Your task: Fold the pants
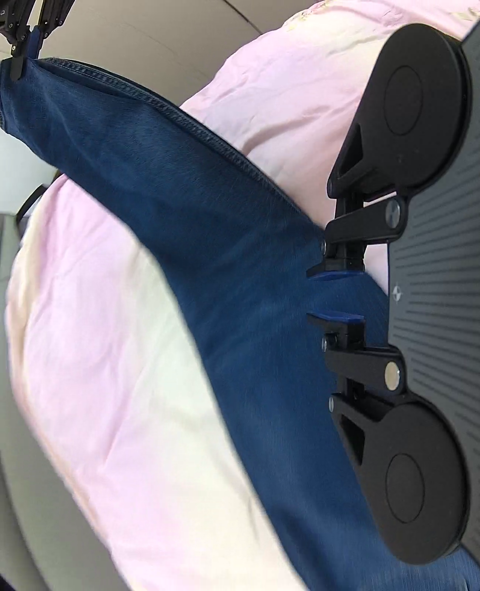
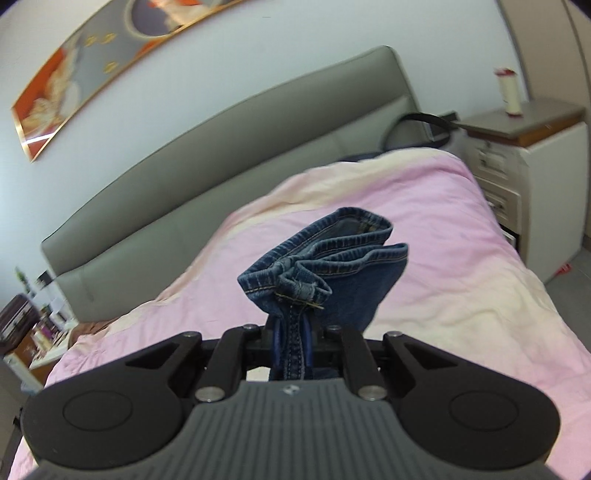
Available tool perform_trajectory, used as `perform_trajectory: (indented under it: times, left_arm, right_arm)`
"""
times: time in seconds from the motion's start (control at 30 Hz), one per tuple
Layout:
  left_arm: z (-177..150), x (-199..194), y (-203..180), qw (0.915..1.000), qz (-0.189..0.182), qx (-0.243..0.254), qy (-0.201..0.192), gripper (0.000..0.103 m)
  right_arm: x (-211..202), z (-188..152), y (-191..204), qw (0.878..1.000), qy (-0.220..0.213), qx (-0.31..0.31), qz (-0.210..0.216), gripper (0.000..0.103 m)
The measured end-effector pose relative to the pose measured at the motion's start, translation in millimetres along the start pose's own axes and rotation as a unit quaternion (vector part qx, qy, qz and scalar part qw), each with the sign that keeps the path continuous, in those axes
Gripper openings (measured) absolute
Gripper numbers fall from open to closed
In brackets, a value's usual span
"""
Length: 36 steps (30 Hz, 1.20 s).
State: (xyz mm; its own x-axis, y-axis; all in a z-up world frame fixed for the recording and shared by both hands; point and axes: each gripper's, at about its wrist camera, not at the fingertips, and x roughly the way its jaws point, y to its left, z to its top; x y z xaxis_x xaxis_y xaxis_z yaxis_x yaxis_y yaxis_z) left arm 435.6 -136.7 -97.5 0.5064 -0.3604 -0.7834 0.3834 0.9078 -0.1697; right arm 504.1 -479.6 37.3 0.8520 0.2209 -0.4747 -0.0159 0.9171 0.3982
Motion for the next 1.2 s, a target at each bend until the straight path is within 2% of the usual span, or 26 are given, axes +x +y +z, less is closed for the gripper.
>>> perform_trajectory:
  times: [0.17,0.33,0.53,0.7,0.83,0.97,1.03,1.13,1.2]
  left_arm:
    - [-20,-76,70,0.9988,0.034,-0.031,-0.019,0.026]
    - [-57,-134,152,0.9933,0.079,-0.078,-0.03,0.026]
    - [-116,-168,241,0.9817,0.086,-0.165,-0.04,0.026]
    - [-161,-180,296,0.9682,0.069,-0.236,-0.046,0.026]
    - [-180,-182,309,0.9636,0.043,-0.259,-0.05,0.026]
    - [-203,-179,306,0.9637,0.017,-0.263,-0.045,0.026]
    - [-211,-174,305,0.9627,0.004,-0.267,-0.042,0.026]
    - [-216,-165,305,0.9576,-0.018,-0.284,-0.042,0.026]
    - [-221,-159,306,0.9531,-0.03,-0.297,-0.047,0.026]
  right_arm:
    - [-17,-8,106,0.998,0.002,-0.044,0.051,0.008]
    - [-11,-44,220,0.99,0.029,-0.092,0.103,0.008]
    - [17,-129,353,0.971,0.085,-0.151,0.162,0.008]
    - [59,-227,422,0.952,0.168,-0.167,0.196,0.008]
    - [88,-325,445,0.923,0.256,-0.211,0.196,0.008]
    - [86,-401,441,0.878,0.317,-0.299,0.197,0.008]
    - [81,-423,436,0.858,0.327,-0.344,0.197,0.008]
    - [75,-435,429,0.826,0.32,-0.42,0.199,0.009]
    - [72,-439,425,0.796,0.321,-0.47,0.204,0.015]
